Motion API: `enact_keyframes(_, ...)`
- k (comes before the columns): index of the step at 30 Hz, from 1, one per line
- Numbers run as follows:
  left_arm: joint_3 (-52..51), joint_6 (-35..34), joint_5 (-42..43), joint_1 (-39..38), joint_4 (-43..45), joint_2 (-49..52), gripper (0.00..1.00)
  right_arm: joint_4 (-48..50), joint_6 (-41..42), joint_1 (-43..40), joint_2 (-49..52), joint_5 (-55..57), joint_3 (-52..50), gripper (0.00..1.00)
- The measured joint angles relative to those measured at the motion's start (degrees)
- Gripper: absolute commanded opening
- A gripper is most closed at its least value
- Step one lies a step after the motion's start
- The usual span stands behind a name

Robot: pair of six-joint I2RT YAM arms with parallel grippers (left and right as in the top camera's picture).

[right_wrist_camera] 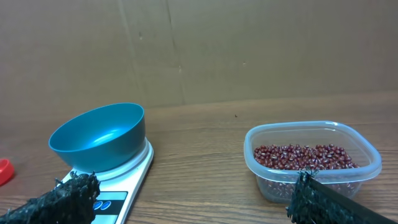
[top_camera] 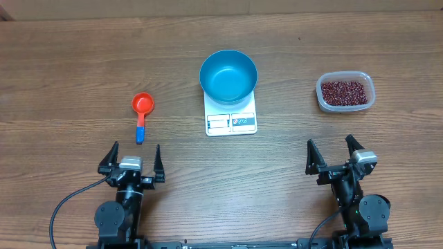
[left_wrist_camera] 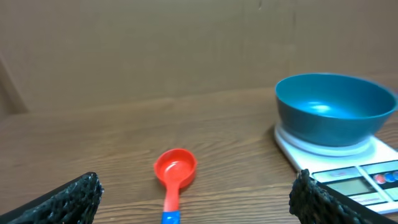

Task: Scoop item into bowl and weigh 150g on scale
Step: 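Reach the left gripper to the red scoop and grasp its cup rim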

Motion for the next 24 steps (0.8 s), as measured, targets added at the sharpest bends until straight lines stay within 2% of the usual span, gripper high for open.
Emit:
enact_keyframes(5, 2.4, -1.8, 0.7, 0.0, -0.5, 0.7, 1.00, 0.0, 0.0, 0.0, 0.0, 0.0, 0.0, 1.00)
enact_keyframes(11, 12.7, -3.6, 1.0, 0.0, -3.5, 8.4, 1.00, 0.0, 0.0, 0.0, 0.0, 0.0, 0.0, 1.00)
enact_keyframes(16, 23.3, -5.3, 1.4, 0.0, -8.8, 19.8, 1.00, 0.0, 0.0, 0.0, 0.0, 0.0, 0.0, 1.00)
enact_keyframes(24, 42.4, -5.7, 3.2, 1.7, -22.5, 42.6, 1.00, 0.0, 0.0, 0.0, 0.0, 0.0, 0.0, 1.00)
